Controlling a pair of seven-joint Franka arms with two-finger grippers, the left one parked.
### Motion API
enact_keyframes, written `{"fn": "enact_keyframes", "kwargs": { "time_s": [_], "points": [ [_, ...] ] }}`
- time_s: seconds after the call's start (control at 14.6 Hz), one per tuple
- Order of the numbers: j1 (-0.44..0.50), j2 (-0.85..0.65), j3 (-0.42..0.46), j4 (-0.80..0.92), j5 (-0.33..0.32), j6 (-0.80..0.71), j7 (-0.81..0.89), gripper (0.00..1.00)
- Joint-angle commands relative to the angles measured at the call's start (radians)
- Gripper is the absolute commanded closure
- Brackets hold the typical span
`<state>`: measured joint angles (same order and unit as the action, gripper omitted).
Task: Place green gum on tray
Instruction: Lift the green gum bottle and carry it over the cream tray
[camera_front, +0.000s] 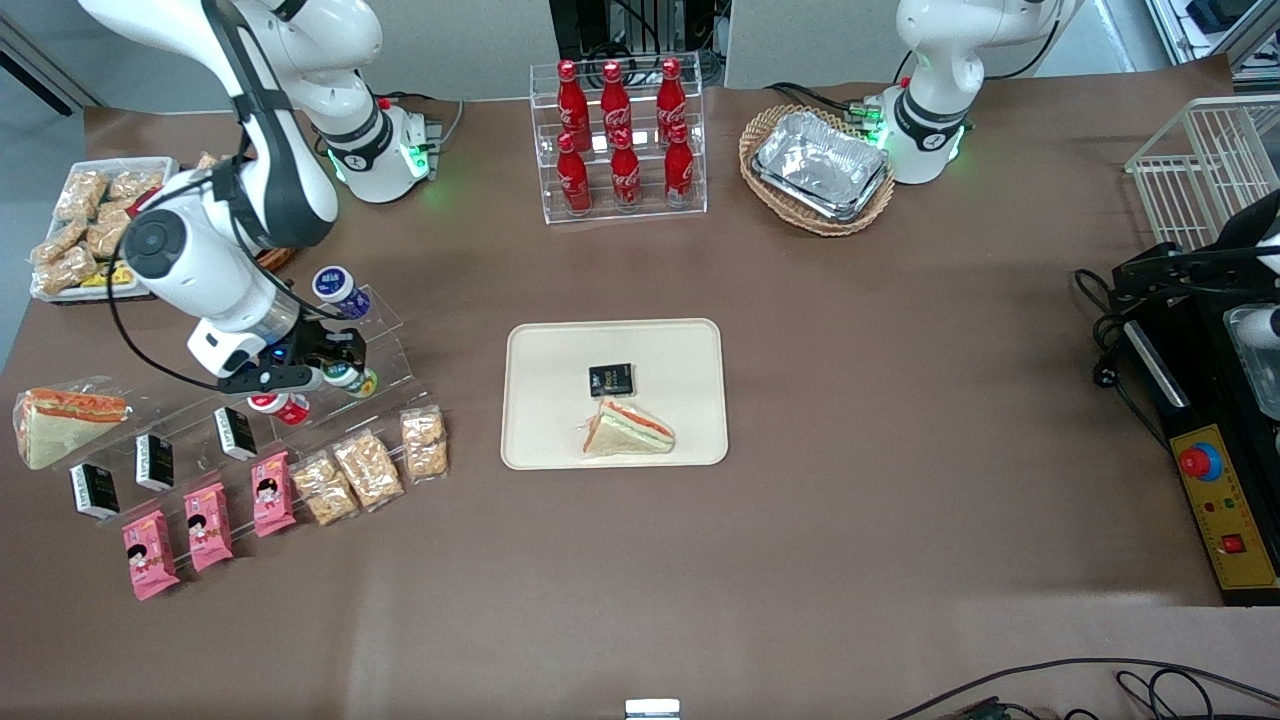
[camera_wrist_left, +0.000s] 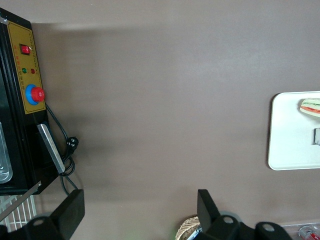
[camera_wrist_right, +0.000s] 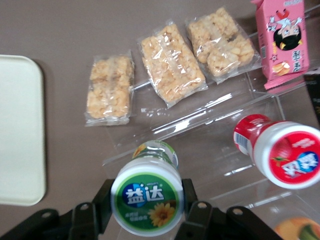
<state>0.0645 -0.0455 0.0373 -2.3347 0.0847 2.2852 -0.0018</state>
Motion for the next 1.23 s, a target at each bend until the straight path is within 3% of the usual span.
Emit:
{"fn": "enact_keyframes", "kwargs": {
  "time_s": [0.0,0.48,0.68,0.96,1.16],
  "points": [
    [-0.006,-0.011,-0.007,0.216,-0.011,-0.284,-0.009,0.6],
    [-0.006,-0.001,-0.017,0.541,-0.005,-0.665,0.0,0.6],
    [0.017,-0.002,-0.002,0.554,0.009,-0.684,0.101,0.6],
    [0.133,0.021,0.029,0.551,0.038,-0.656,0.302,0.6],
    [0.188,0.045,0.03,0.516,0.121,-0.577,0.384,0.59]
  ]
}}
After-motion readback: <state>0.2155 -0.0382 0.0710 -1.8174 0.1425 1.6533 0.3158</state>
